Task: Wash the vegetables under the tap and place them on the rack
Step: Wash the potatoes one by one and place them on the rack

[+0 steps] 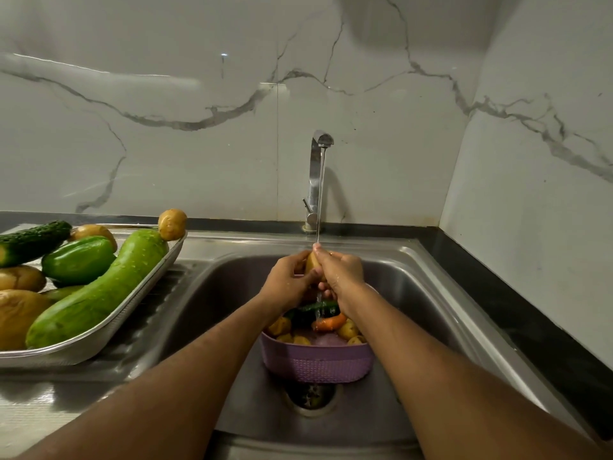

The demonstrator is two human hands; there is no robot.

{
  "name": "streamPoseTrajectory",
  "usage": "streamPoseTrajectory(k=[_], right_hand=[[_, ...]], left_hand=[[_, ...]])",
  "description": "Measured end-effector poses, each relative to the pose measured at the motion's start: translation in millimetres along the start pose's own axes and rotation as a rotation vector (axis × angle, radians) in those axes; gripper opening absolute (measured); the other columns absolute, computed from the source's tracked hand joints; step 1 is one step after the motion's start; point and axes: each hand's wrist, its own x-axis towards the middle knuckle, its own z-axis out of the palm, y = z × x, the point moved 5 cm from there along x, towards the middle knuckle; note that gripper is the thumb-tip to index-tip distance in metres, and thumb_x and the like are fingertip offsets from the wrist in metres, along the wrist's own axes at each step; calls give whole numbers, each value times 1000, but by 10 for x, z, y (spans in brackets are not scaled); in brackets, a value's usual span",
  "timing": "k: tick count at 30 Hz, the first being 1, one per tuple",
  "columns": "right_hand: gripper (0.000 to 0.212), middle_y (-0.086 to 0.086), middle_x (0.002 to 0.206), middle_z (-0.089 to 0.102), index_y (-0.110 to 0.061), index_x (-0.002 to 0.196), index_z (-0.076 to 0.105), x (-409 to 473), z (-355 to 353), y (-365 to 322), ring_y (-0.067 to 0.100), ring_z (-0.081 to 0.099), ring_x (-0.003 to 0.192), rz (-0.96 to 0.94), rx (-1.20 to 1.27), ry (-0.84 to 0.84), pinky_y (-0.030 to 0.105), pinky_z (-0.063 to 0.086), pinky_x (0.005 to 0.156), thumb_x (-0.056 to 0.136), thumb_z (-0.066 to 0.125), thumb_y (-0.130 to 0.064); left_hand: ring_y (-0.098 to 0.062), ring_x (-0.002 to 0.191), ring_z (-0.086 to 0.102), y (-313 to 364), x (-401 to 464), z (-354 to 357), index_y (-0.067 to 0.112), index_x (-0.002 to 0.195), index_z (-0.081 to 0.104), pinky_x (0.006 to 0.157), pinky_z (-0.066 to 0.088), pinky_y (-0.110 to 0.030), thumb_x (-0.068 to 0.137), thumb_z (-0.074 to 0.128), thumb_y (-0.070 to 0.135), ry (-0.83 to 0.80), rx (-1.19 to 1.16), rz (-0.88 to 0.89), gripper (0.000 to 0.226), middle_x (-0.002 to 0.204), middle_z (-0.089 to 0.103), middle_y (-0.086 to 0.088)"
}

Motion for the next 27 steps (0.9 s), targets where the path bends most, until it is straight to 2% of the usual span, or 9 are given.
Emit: streamPoseTrajectory(k=[5, 7, 10, 13, 18, 22, 24, 27], right_hand=[[29, 7, 83, 71, -14, 126, 65, 56, 36, 19, 11, 62, 57, 25, -23, -114, 24, 53, 53, 107, 53, -33], [34, 12, 85, 72, -11, 138, 57, 73, 30, 32, 16, 66, 60, 59, 21, -156, 28, 56, 57, 108, 50, -27], [39, 18, 88, 73, -11, 145, 49, 68, 23, 52, 22, 70, 63, 96, 72, -183, 32, 58, 60, 108, 47, -24], [39, 16, 85, 75, -15, 144, 53, 46, 40, 53, 20, 70, 62, 70, 62, -169, 32, 59, 61, 108, 49, -28], [31, 12, 84, 76, -19, 134, 61, 29, 18, 36, 18, 68, 62, 43, 55, -115, 29, 59, 62, 106, 55, -33], [32, 15, 84, 75, -17, 136, 58, 45, 24, 37, 20, 69, 64, 60, 59, -114, 32, 60, 65, 107, 53, -31], [34, 17, 83, 74, -12, 137, 55, 44, 18, 35, 23, 71, 66, 92, 68, -140, 34, 60, 65, 108, 50, -28], [37, 17, 79, 74, -2, 133, 55, 29, 3, 54, 24, 71, 63, 143, 69, -172, 33, 59, 61, 106, 46, -25]], left_hand=[[-13, 102, 73, -38, 0, -18, 17, 135, 62, 90, 62, -36, 102, 60, 16, 36, -100, -55, 33, 110, 74, 0], [-13, 103, 72, -43, -12, -25, 15, 137, 61, 84, 62, -28, 102, 60, 15, 32, -154, -75, 35, 113, 73, -2], [-13, 108, 70, -38, -34, -27, 16, 141, 57, 83, 60, -25, 102, 59, 14, 30, -170, -90, 39, 120, 70, -2], [-13, 108, 70, -45, -37, -30, 16, 144, 54, 84, 61, -26, 102, 60, 15, 44, -159, -103, 43, 122, 70, -4], [-16, 110, 70, -41, -29, -28, 16, 144, 55, 96, 60, -38, 102, 61, 16, 49, -174, -120, 43, 122, 70, -3], [-15, 109, 70, -55, -13, -26, 15, 144, 55, 91, 61, -33, 102, 60, 15, 50, -176, -126, 43, 122, 70, -4], [-16, 107, 71, -56, -22, -26, 15, 144, 55, 84, 62, -29, 102, 60, 14, 42, -190, -125, 42, 121, 70, -5], [-17, 107, 71, -67, -29, -28, 15, 144, 54, 83, 62, -28, 101, 60, 12, 38, -198, -133, 43, 121, 69, -6]])
